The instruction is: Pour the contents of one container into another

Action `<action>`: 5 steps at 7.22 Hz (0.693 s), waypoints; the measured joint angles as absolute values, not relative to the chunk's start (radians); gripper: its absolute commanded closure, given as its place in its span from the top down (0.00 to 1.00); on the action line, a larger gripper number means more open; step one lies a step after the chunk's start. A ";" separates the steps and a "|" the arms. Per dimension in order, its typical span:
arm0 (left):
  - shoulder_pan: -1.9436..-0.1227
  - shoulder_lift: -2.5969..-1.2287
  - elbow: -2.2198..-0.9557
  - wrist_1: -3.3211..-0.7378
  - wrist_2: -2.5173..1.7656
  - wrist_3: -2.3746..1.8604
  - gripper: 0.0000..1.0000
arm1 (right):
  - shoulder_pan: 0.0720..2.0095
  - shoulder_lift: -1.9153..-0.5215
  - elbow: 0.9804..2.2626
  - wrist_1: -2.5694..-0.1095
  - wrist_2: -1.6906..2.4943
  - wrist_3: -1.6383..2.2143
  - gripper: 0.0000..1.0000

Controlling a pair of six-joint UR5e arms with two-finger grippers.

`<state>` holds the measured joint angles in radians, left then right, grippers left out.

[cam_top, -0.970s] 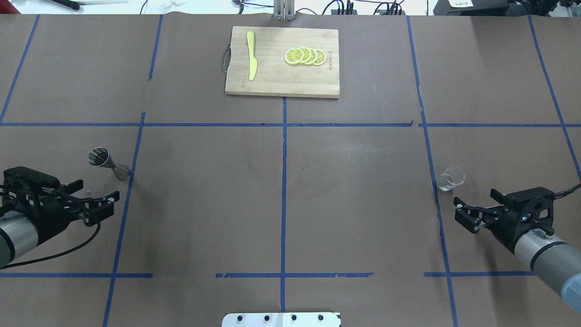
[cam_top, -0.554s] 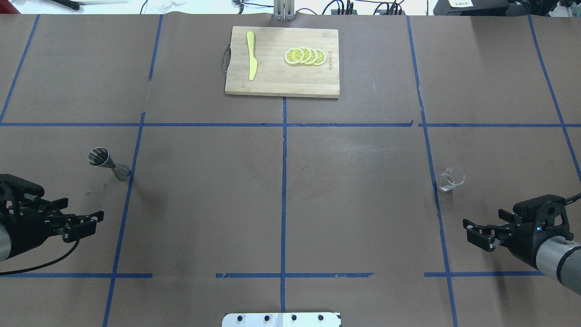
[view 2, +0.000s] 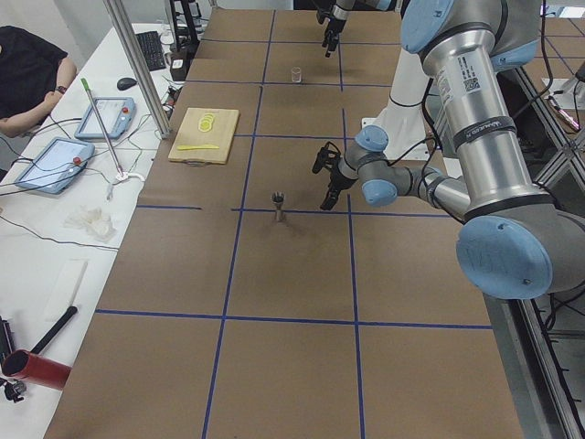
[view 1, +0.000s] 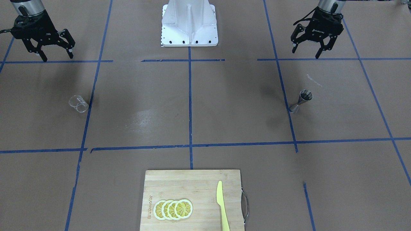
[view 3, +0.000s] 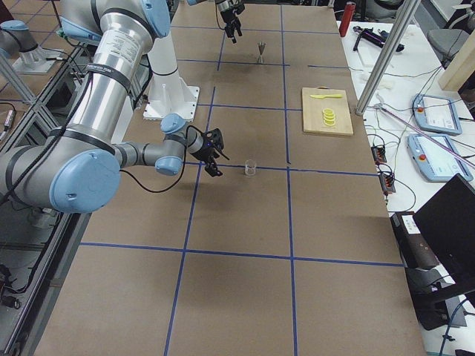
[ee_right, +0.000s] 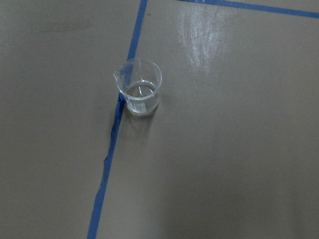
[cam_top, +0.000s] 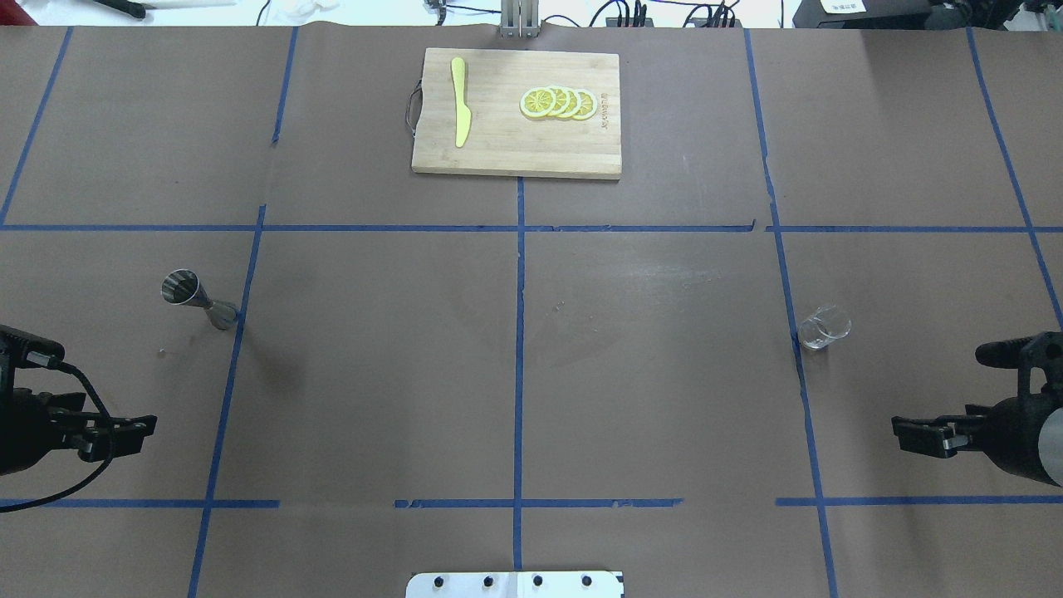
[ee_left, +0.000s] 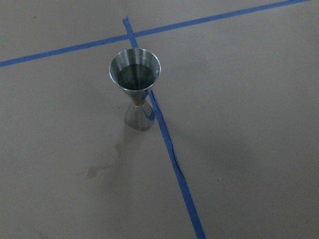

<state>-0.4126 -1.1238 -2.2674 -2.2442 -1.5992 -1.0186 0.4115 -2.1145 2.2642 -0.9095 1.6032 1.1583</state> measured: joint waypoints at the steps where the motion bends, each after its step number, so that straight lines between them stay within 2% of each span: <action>1: -0.417 -1.124 -2.291 -2.173 -1.636 -1.019 1.00 | 0.441 -2.102 2.289 -0.998 1.667 1.150 1.00; 3: -0.426 -1.132 -2.344 -2.039 -1.717 -1.019 1.00 | 0.507 -2.055 2.348 -1.251 1.715 1.049 1.00; 5: -0.432 -1.201 -2.404 -1.797 -1.752 -1.019 1.00 | 0.593 -1.929 2.375 -1.567 1.716 0.892 1.00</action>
